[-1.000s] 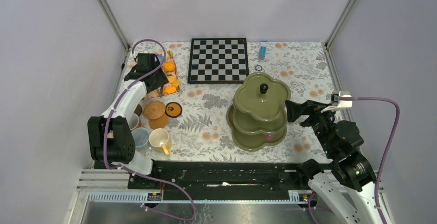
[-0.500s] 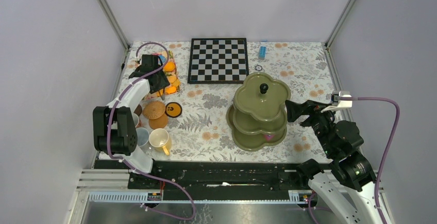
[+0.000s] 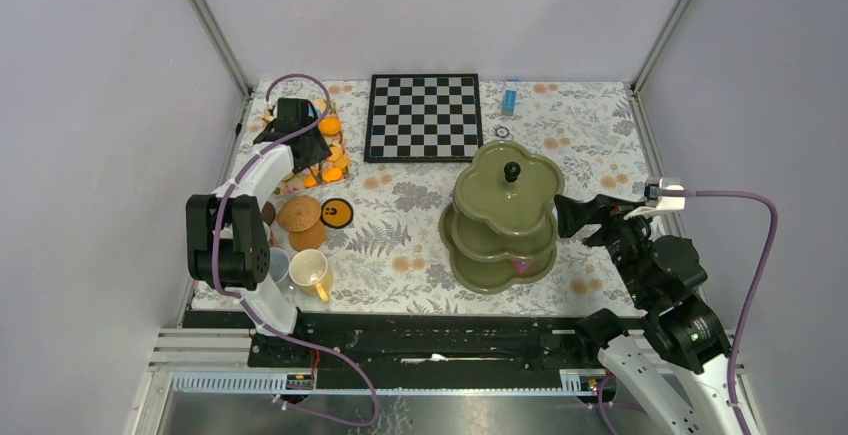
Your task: Serve the afternoon tea
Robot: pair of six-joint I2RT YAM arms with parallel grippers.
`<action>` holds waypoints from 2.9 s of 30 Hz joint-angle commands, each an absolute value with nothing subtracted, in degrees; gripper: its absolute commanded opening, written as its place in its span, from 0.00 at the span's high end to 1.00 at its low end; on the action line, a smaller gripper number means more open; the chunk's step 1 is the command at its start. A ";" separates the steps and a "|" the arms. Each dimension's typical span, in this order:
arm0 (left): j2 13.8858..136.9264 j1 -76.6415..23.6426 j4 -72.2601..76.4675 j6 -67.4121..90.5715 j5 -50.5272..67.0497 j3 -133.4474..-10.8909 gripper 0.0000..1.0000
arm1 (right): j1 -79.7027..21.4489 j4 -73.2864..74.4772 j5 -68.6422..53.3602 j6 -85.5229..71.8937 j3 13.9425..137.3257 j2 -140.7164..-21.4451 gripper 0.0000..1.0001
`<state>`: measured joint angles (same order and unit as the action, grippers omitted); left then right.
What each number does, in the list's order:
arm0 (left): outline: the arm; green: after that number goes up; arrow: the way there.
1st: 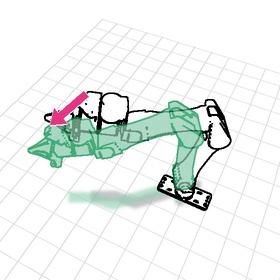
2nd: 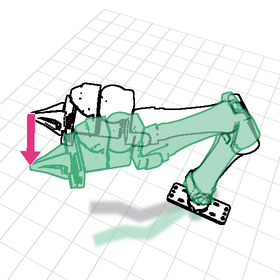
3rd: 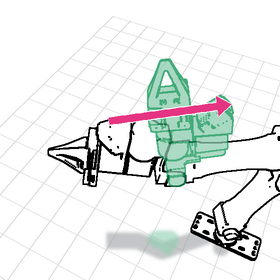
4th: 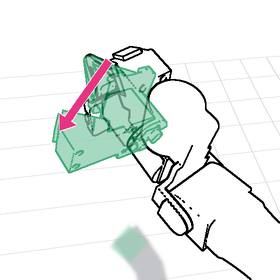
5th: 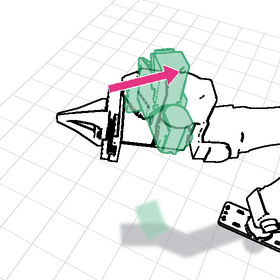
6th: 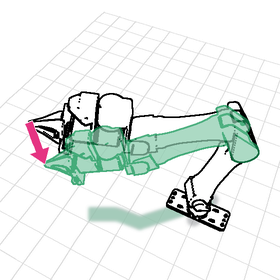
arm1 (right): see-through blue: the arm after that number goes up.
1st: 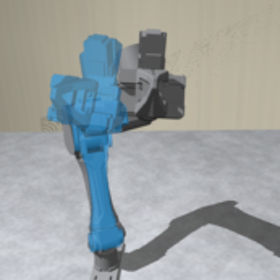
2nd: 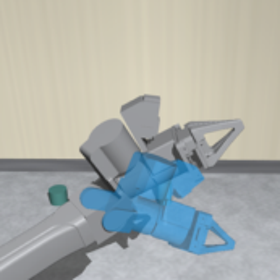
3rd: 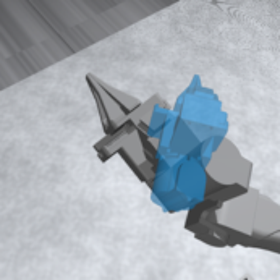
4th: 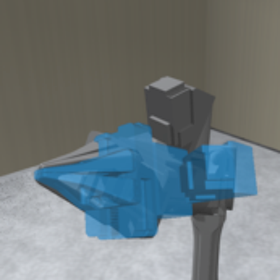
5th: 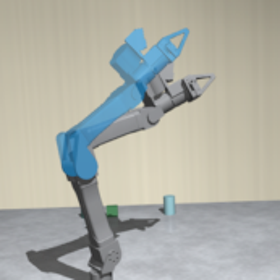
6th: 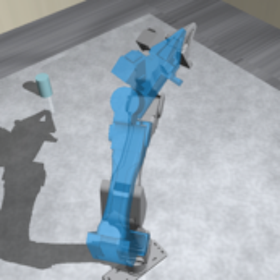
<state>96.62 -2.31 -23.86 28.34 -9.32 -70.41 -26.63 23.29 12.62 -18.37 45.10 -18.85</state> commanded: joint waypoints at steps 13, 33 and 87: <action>97.96 -2.29 -22.07 27.41 -11.34 -75.01 0.55 | -26.90 21.33 13.86 -17.67 45.12 -17.95 0.02; 71.31 -20.36 -32.77 10.47 -9.20 -65.85 0.70 | -26.89 20.99 14.51 -18.00 45.01 -18.24 0.02; 73.00 -66.84 -19.91 14.37 -0.26 -50.59 0.68 | -26.89 20.93 14.29 -17.70 45.23 -17.72 0.02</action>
